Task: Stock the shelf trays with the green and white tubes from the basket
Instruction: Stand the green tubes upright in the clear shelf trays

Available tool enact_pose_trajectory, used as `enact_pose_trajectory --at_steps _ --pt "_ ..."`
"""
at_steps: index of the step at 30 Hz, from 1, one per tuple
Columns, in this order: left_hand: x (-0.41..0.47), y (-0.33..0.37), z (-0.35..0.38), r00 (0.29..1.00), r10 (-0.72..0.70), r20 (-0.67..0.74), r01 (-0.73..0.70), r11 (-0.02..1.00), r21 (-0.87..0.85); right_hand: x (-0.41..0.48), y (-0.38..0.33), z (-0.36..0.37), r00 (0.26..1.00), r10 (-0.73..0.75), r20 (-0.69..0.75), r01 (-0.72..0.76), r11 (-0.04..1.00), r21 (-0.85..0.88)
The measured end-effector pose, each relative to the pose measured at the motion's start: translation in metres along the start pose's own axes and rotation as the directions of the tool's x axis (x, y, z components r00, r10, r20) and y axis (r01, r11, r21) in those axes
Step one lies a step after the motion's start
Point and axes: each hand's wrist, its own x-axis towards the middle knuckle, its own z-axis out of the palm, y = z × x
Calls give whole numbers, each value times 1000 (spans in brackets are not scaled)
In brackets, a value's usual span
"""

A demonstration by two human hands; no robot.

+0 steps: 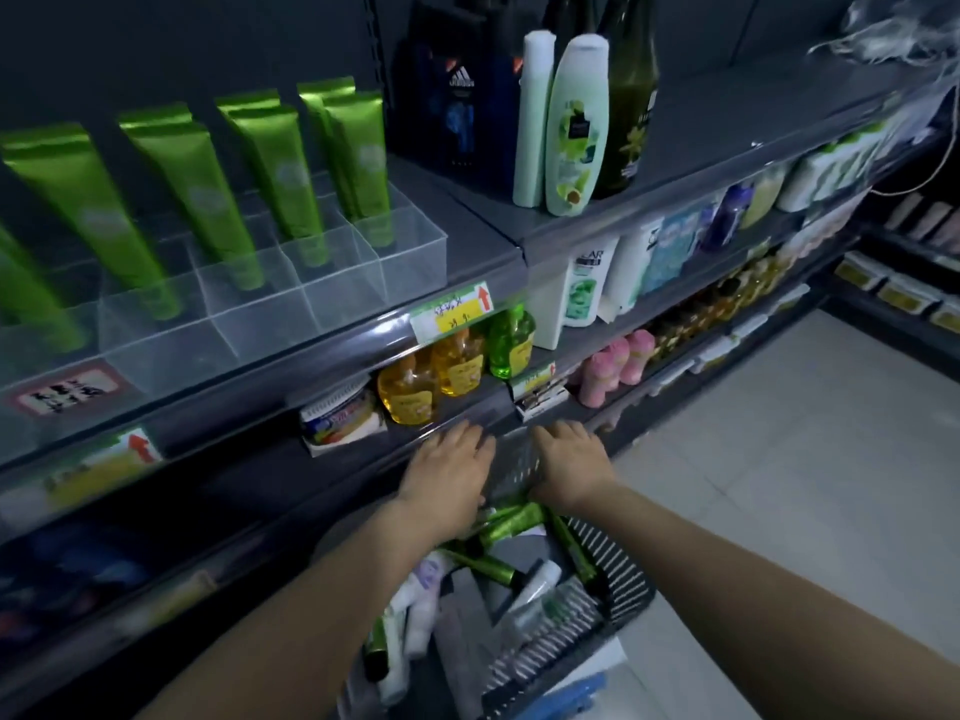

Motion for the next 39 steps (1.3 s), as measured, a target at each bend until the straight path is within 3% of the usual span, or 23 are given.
enact_pose_trajectory --at_steps 9,18,24,30,34,39 --pt "18 29 100 974 -57 219 80 992 -100 16 38 85 965 -45 257 55 998 -34" --pt "23 48 179 909 -81 409 142 983 -119 50 46 153 924 -109 367 115 993 6" --pt "27 47 206 891 -255 375 348 915 -205 67 38 191 891 -103 442 154 985 -80" --pt "22 51 233 949 -234 212 250 967 -52 70 33 201 945 -56 322 118 977 -176" --pt "20 56 236 924 -285 256 301 953 -26 74 35 204 957 -120 266 188 950 -248" --pt "21 56 240 911 -296 287 327 942 -68 68 40 196 929 -117 351 189 966 -178"
